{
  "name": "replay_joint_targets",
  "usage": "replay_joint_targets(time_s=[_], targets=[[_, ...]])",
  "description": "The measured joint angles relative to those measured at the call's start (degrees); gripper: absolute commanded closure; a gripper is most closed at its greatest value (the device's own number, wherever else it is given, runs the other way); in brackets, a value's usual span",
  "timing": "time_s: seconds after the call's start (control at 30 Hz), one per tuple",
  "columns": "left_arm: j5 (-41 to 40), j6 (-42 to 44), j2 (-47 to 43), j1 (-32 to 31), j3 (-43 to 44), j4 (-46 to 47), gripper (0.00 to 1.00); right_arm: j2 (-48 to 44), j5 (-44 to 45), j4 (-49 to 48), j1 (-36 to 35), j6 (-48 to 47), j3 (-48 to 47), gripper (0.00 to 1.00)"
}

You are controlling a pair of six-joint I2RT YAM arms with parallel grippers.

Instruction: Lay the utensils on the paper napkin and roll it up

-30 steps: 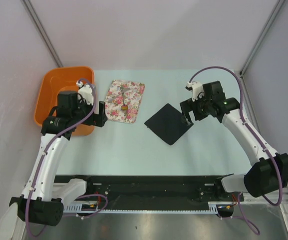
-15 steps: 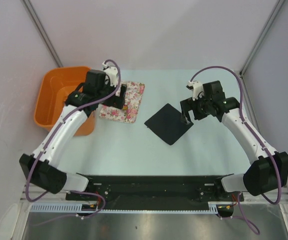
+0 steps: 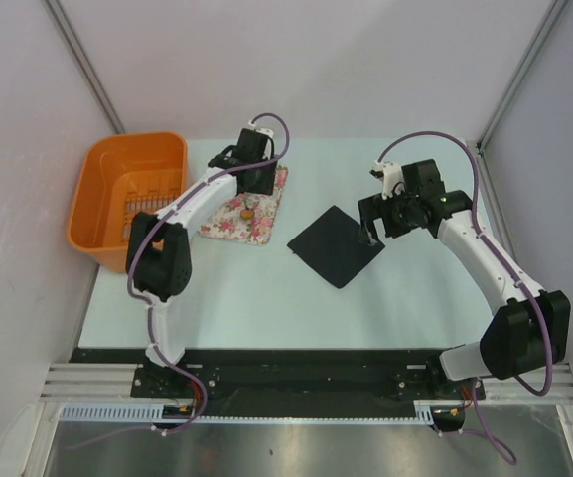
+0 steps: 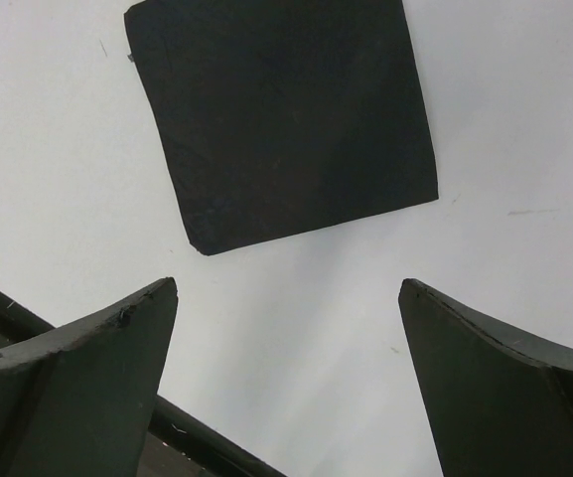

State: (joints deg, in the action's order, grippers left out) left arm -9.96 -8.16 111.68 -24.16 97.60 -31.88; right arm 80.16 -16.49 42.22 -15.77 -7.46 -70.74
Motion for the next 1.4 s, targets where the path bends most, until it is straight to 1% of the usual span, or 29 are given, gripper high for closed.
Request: replay_joint_targets(time_s=[0.03, 0.17, 0.27, 0.4, 0.57, 0.73, 0.8, 0.9, 1.03, 1.17, 1.3, 1.4], targets=[[-0.3, -0.5, 2.1, 0.2, 0.9, 0.3, 0.47, 0.2, -0.1, 0.0, 0.0, 0.0, 0.0, 0.0], [-1.0, -1.9, 8.0, 0.9, 3.3, 0.5, 0.5, 0.6, -0.5, -0.1, 0.1, 0.0, 0.0, 0.0], [-1.3, -3.1, 11.3, 2.0, 5.2, 0.5, 0.55, 0.8, -0.7, -0.1, 0.2, 0.1, 0.0, 0.0], [-0.6, -4.5, 14.8, 4.6, 7.3, 0.5, 0.55, 0.9, -1.0, -0.1, 0.2, 0.2, 0.0, 0.0], [-0.4, -3.8, 17.0, 7.6, 7.5, 0.9, 0.5, 0.9, -1.3, -0.1, 0.2, 0.2, 0.0, 0.0], [-0.2, 1.0, 17.6, 8.2, 7.7, 4.0, 0.48, 1.1, -1.9, -0.1, 0.2, 0.2, 0.0, 0.0], [0.6, 3.1, 17.8, 8.2, 8.2, 5.1, 0.48, 1.4, -2.0, -0.1, 0.2, 0.2, 0.0, 0.0], [3.5, 5.1, 19.9, 8.7, 12.1, 5.0, 0.48, 1.9, -2.1, -0.1, 0.2, 0.2, 0.0, 0.0], [6.4, 9.0, 22.6, 9.8, 16.4, 4.5, 0.48, 2.3, -2.4, -0.1, 0.2, 0.2, 0.0, 0.0], [8.4, 13.7, 23.0, 10.5, 17.0, 3.0, 0.48, 2.3, -2.5, -0.1, 0.2, 0.2, 0.0, 0.0], [9.5, 18.7, 23.2, 10.6, 17.4, 0.9, 0.45, 2.3, -2.6, -0.1, 0.2, 0.2, 0.0, 0.0], [9.8, 22.3, 23.6, 10.6, 17.8, -0.7, 0.48, 2.3, -2.9, -0.1, 0.2, 0.2, 0.0, 0.0]])
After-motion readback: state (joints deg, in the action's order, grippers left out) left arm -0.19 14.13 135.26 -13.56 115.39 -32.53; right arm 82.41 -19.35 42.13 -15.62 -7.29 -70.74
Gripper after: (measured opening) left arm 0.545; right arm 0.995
